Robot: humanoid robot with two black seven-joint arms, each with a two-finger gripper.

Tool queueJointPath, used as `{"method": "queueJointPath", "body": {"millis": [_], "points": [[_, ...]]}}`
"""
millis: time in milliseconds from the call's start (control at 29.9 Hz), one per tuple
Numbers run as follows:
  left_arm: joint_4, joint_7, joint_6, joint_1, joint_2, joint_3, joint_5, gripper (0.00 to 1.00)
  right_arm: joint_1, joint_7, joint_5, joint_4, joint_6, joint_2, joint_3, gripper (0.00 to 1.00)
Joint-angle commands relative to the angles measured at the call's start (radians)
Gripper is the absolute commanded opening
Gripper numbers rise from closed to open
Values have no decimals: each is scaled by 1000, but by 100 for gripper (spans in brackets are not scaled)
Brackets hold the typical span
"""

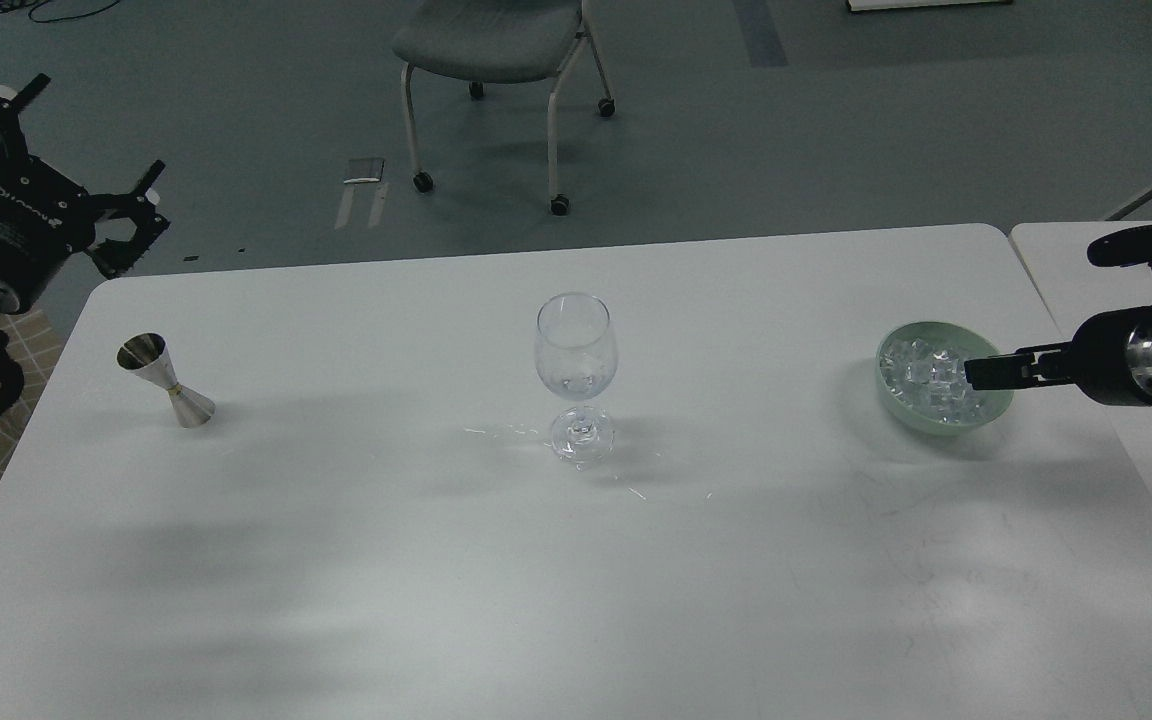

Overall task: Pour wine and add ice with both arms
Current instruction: 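Lower the right gripper into the green bowl and pinch an ice cube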

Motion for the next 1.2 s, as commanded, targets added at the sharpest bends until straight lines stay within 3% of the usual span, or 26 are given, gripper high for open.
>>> {"method": "queueJointPath", "body": {"millis": [0,267,568,902,1103,1169], "points": [[-17,0,0,5,12,0,0,98,-3,0,-2,-2,-2,28,8,94],[-17,-2,-3,6,7,6,0,98,0,-55,-9,-54,-10,109,20,90],[-15,-2,-4,3,-3,8,0,98,-3,-66,-12,-98,-15,161,16,90],[-11,-2,-7,5,-2,8,0,98,-12,-88,-44,-153,-13,218,-11,60],[-6,-2,-7,6,-2,10,0,98,-29,-88,-44,-164,-13,229,-11,59],[-6,-2,-6,6,-2,10,0,98,-31,-88,-45,-166,-13,230,-11,52]]}}
